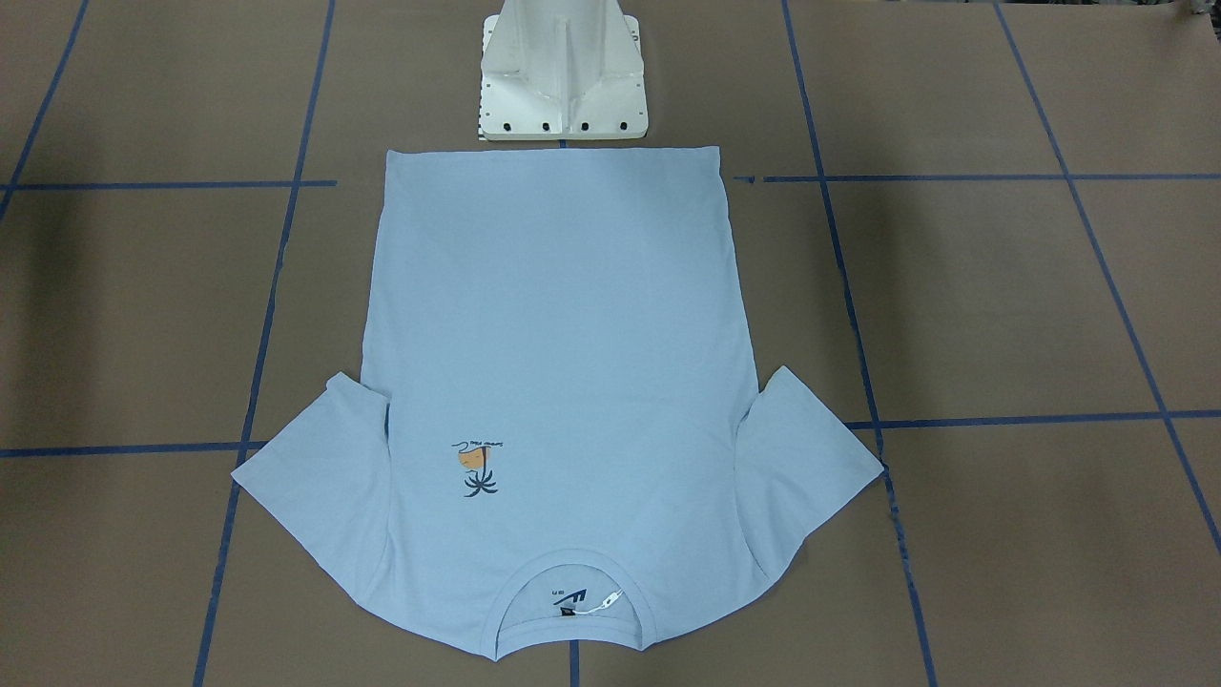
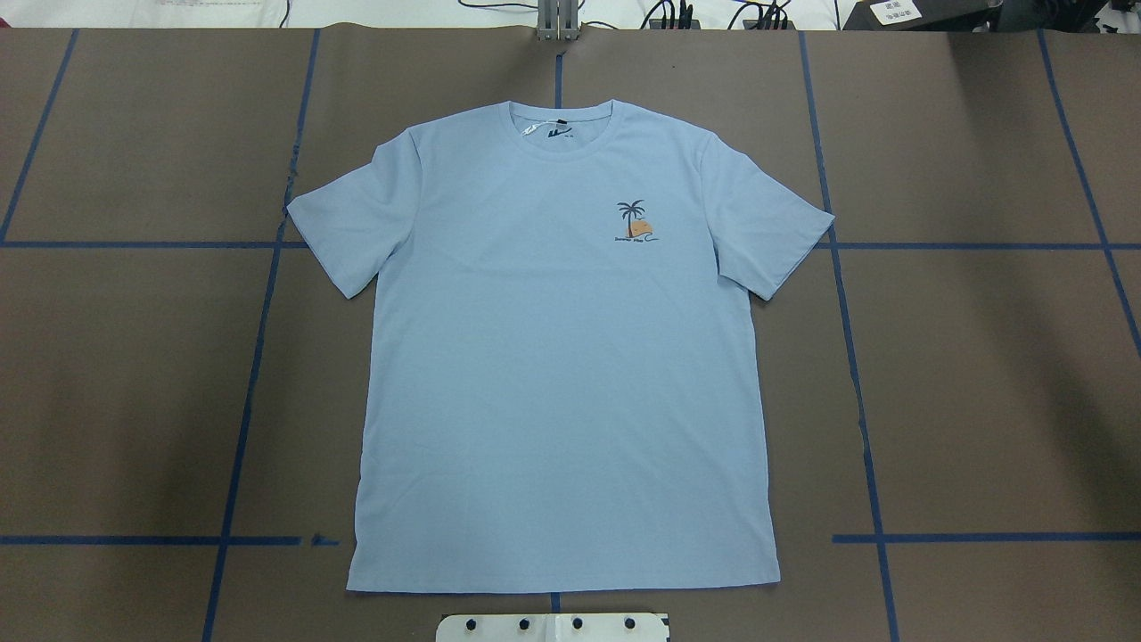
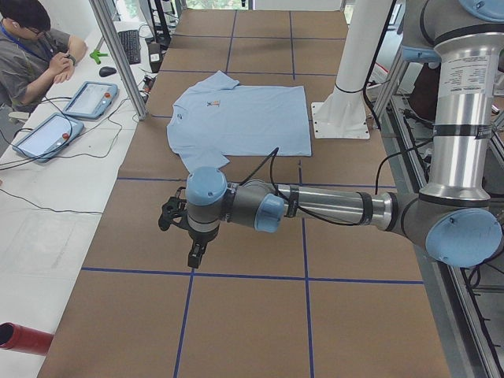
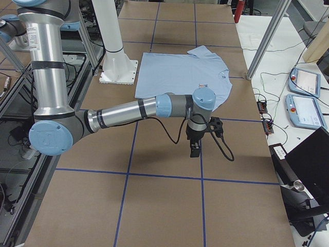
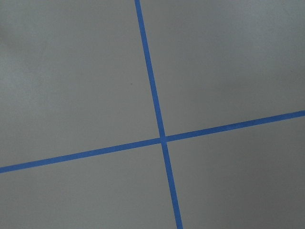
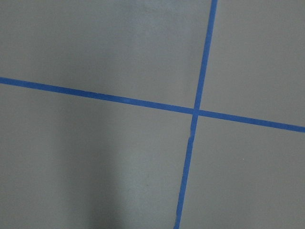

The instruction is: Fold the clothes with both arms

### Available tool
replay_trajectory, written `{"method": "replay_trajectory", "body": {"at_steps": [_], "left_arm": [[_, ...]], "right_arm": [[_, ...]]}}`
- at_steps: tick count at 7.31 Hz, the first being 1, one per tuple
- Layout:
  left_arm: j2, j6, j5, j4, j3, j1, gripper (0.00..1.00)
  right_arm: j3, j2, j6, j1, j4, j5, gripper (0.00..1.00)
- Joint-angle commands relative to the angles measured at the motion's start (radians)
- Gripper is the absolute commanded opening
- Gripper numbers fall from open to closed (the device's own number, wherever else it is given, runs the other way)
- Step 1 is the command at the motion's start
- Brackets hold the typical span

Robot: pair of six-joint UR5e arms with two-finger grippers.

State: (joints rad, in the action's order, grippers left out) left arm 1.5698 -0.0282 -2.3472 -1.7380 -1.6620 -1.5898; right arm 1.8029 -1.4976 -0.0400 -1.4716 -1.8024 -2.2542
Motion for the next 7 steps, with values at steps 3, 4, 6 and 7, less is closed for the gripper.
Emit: {"method": "replay_trajectory", "body": {"at_steps": [3,4,6,7], "left_arm": [[0.096,0.008,0.176,-0.161,-0.044,0.01,1.0],[0.11,0.01,0.202,-0.359,-0.001,0.01,1.0],[0.151,0.183,0.197,-0.434,0.051,0.011,1.0],[0.151,0.224,0.197,-0.449,0.047,0.014,1.0]], "right_arm": [[0.017,0.061,0.008,0.051,0.219,0.034,1.0],[-0.006,0.071,0.034,0.051,0.257,0.05,1.0],[-0.077,0.072,0.232,0.053,0.475,0.009,1.0],[-0.126,0.12,0.382,0.075,0.571,-0.011,1.0]]}}
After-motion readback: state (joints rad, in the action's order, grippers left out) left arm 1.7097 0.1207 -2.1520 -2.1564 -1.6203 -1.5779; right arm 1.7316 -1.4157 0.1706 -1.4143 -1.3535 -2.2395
